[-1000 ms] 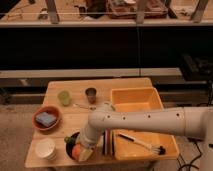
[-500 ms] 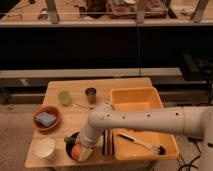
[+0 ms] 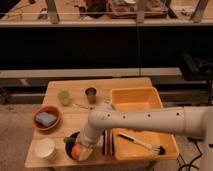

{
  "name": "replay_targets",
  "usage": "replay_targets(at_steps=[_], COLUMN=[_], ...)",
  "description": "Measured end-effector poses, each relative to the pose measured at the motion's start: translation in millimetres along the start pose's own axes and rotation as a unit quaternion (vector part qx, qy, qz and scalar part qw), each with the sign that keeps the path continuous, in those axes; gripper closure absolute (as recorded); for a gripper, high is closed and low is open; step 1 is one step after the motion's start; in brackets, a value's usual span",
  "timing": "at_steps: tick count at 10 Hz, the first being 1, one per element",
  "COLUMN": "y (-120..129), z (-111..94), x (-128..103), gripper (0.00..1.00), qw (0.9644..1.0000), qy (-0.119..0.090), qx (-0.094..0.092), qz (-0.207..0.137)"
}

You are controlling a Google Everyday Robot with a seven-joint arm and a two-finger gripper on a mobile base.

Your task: Place apple in plastic cup

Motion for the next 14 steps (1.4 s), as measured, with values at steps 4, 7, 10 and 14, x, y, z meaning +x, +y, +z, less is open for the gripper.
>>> replay_targets(at_steps=[4,7,10,14], y=[0.5,-5.2,-30.7,-115.7], z=[-8.0,-52.9,-116.9,-135.9], x=[-0.8,-20.2,-55.4,-100.0], gripper=[0.65,0.65,0.65,0.65], qw=[1.0,0.9993,0.997,0.9933], qy=[-0.004,-0.008,-0.005,-0.008], qx=[0.007,0.031,0.069,0.109], qz=[-0.006,-0.021,-0.037,-0.038])
